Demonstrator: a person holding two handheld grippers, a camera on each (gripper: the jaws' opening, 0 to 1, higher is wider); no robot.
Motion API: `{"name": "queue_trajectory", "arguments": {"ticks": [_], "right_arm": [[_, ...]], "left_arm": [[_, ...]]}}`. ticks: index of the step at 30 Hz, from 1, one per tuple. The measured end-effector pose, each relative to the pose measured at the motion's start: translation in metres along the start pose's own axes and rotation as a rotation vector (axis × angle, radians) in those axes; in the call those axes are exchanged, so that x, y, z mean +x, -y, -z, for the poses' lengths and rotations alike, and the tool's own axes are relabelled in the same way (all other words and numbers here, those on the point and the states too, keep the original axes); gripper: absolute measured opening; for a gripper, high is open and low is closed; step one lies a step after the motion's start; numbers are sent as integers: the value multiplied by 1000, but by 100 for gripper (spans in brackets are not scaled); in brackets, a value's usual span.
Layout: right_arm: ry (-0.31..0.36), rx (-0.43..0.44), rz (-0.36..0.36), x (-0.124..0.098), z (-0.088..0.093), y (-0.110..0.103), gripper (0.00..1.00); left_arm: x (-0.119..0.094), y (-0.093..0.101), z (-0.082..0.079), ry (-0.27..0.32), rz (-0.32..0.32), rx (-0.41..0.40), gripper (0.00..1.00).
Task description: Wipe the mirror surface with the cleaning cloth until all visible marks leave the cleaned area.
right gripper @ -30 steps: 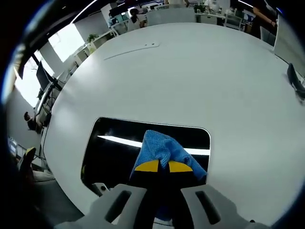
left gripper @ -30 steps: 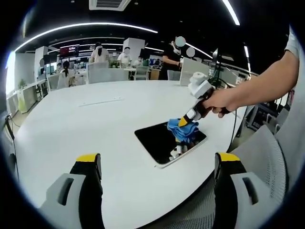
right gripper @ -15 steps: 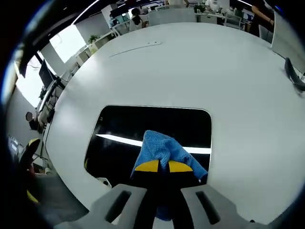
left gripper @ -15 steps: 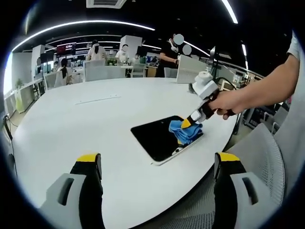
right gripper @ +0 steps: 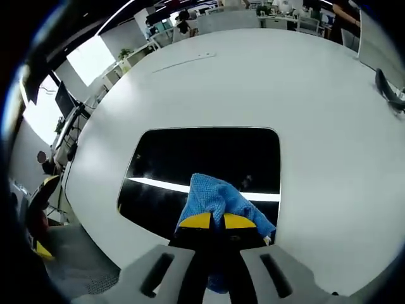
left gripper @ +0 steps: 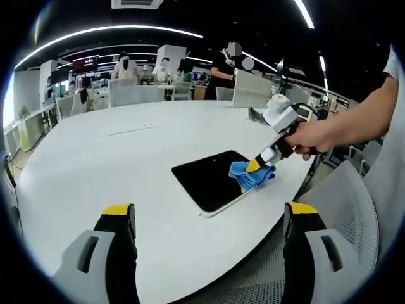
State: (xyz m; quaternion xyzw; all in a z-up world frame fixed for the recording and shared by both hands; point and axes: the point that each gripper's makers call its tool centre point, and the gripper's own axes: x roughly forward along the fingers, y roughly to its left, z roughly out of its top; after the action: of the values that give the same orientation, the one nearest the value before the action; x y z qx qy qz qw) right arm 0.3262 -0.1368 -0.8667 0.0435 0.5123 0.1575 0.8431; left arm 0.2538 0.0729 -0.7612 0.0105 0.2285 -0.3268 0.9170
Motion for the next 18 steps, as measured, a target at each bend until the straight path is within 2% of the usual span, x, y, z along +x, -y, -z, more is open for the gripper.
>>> {"name": "queue_trajectory", "arguments": {"ticks": [18], "right_arm": [[1,3,-15,-5,12,-5,0]], "left_arm": [[0,-2,0,2,-15,13,96]]}}
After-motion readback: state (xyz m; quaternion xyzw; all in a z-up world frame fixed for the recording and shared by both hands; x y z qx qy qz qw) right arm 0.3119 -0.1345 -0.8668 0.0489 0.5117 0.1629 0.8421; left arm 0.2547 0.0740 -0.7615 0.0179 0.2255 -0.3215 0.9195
